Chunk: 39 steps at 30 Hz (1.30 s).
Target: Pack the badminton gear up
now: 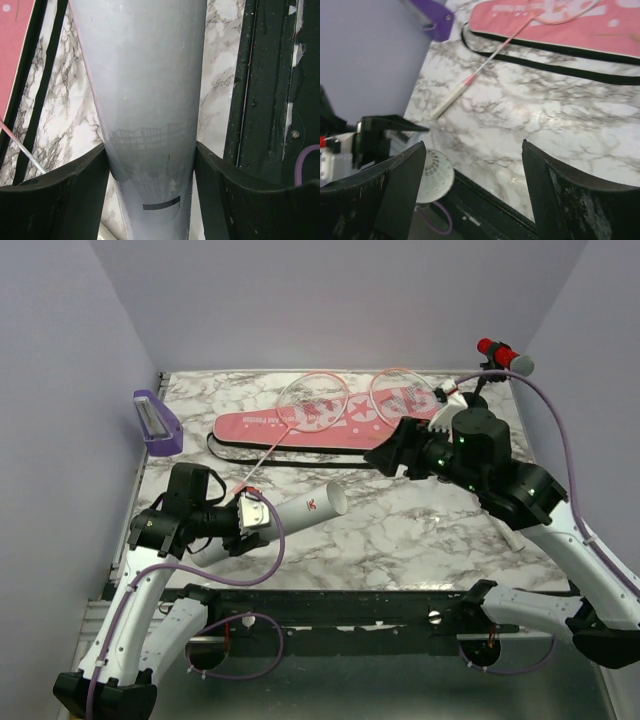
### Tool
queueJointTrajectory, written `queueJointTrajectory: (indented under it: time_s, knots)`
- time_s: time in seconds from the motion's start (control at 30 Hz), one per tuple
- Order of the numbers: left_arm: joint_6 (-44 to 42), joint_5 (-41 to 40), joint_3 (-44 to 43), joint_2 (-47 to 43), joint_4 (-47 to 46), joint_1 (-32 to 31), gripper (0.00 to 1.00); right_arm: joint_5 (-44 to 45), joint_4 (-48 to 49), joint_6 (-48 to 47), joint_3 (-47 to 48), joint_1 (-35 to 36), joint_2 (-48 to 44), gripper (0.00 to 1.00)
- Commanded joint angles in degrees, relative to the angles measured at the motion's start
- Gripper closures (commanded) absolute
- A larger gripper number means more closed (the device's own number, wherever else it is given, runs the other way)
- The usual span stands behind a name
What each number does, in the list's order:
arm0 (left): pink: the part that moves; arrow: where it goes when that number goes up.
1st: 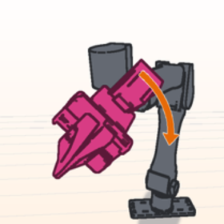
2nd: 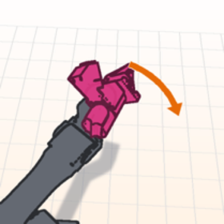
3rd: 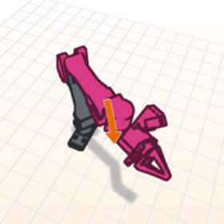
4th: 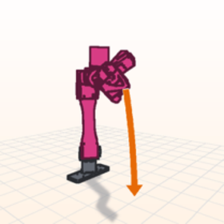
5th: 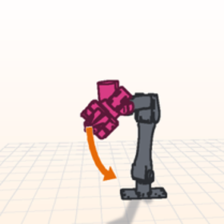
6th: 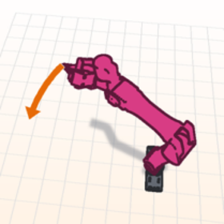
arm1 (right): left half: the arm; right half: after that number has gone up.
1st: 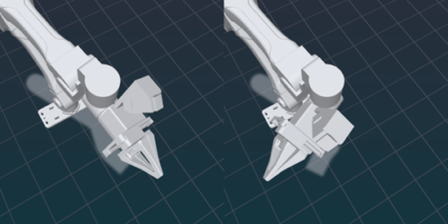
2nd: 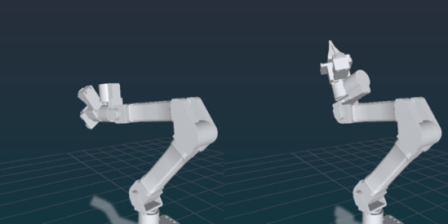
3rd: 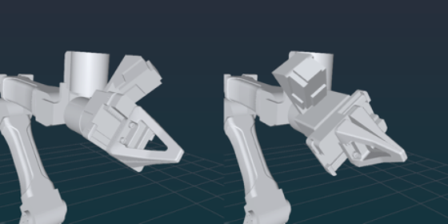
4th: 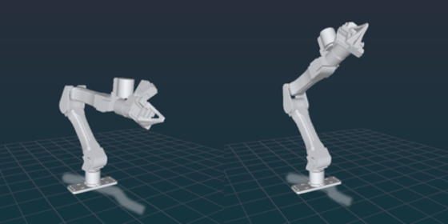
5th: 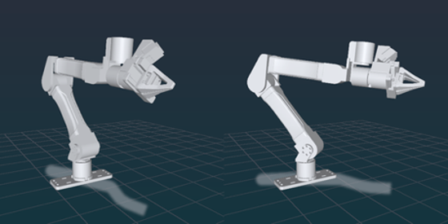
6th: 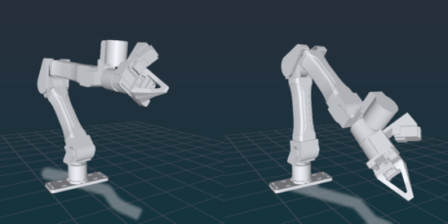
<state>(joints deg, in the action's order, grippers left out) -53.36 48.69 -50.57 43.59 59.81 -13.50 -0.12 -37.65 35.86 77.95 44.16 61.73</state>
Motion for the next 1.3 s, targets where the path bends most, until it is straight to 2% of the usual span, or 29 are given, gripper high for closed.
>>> queueJointTrajectory:
  time_s: [0.0,0.13,0.33,0.53,0.9,1.13,1.27]
  knots:
    - [-1.2,2.1,0.6,-0.9,-0.5,-0.2,0.30,14.2,-13.0,0.7,-1.5,-4.5,1.2,0.16]
    - [-1.2,1.9,0.5,-1.2,-0.3,-0.2,0.30,17.9,-15.3,5.0,-10.5,-11.5,5.1,0.19]
    - [-1.3,1.8,0.6,-1.4,0.0,-0.2,0.30,24.4,-13.1,13.4,-24.4,-15.2,8.7,0.23]
    - [-1.4,1.8,0.0,-0.9,-0.1,-0.2,0.30,25.4,-6.7,16.5,-32.2,-15.9,11.3,0.41]
    - [-1.5,1.5,0.3,-0.8,0.0,-0.2,0.30,25.2,4.0,15.8,-36.6,-16.3,18.9,0.42]
    - [-1.7,1.4,0.6,-0.9,0.0,-0.2,0.30,26.1,6.6,15.5,-37.3,-16.5,21.8,0.43]
    - [-1.7,1.4,0.9,-1.1,0.0,-0.2,0.30,25.8,8.0,14.7,-37.9,-16.7,22.4,0.52]
